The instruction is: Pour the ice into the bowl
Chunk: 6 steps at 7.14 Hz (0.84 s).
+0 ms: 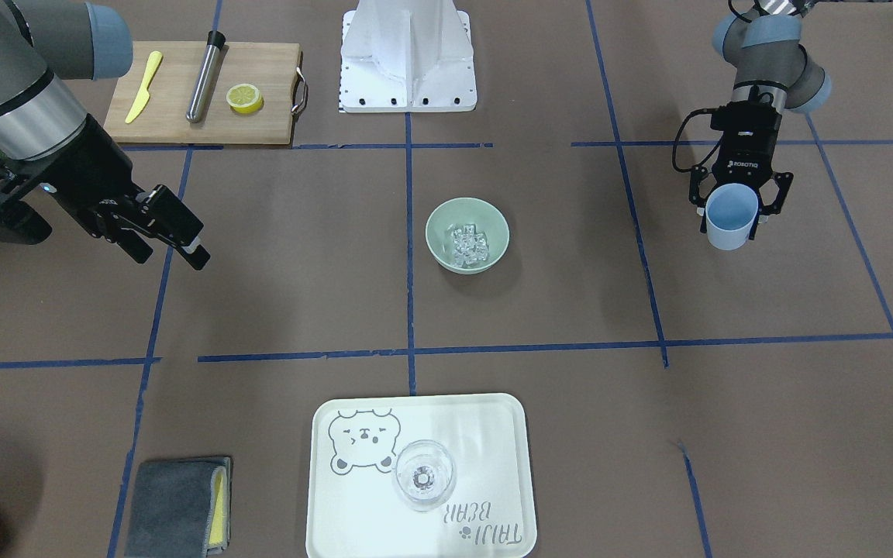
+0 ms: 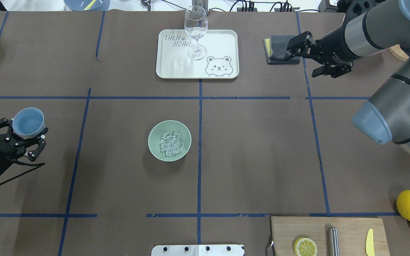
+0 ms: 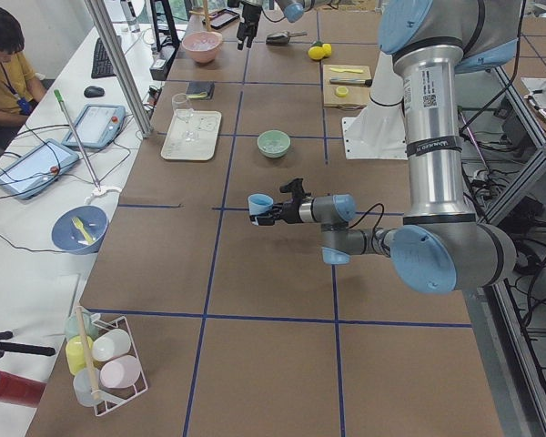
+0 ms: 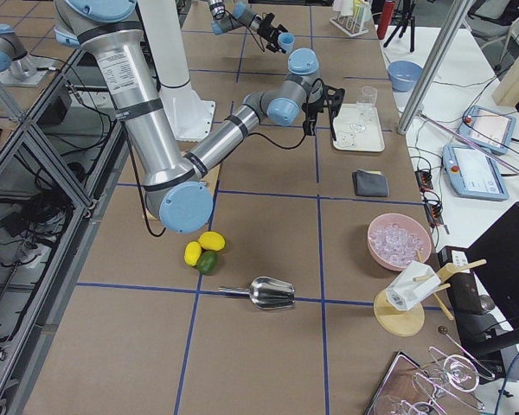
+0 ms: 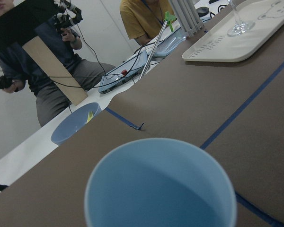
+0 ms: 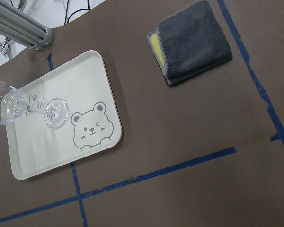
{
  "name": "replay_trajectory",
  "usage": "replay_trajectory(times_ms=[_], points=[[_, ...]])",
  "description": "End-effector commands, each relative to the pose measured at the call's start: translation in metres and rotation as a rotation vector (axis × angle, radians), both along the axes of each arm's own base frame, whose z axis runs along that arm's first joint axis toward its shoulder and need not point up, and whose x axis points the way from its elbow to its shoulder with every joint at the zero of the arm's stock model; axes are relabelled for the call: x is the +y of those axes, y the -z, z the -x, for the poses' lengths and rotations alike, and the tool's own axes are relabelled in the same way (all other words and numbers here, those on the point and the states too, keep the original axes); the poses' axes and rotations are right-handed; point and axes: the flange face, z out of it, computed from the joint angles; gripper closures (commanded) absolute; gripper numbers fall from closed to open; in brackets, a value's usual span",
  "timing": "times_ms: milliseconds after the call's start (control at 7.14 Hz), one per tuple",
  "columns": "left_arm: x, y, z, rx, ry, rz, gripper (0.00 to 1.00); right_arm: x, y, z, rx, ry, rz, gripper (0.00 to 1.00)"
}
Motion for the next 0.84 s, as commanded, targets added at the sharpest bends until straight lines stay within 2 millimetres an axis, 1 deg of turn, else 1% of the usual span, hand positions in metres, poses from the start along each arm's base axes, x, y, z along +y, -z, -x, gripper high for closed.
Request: replay_trajectory(times_ms=[0, 140, 280, 420, 560, 700], points=[[-0.001, -0.024, 0.002, 0.222, 0.034, 0.168, 1.0, -0.001, -0.004, 0.0, 0.006, -0.001, 0.004, 0.0], [-0.001, -0.03, 0.004, 0.25, 0.049, 0.193, 1.0, -0.002, -0.004, -0.001, 0.006, -0.002, 0.004, 0.0], [-0.001, -0.035, 0.002, 0.35, 0.074, 0.26, 1.0, -0.001, -0.003, -0.001, 0.005, -0.001, 0.003, 0.0], [-0.003, -0.035, -0.001, 0.381, 0.087, 0.274, 1.0, -0.002, -0.004, -0.001, 0.006, -0.001, 0.004, 0.0], [-0.007, -0.036, 0.001, 0.375, 0.14, 0.257, 1.0, -0.002, -0.004, -0.001, 0.006, -0.001, 0.005, 0.0], [-0.008, -0.046, 0.002, 0.359, 0.165, 0.257, 1.0, -0.001, -0.004, -0.001, 0.006, -0.001, 0.004, 0.0]])
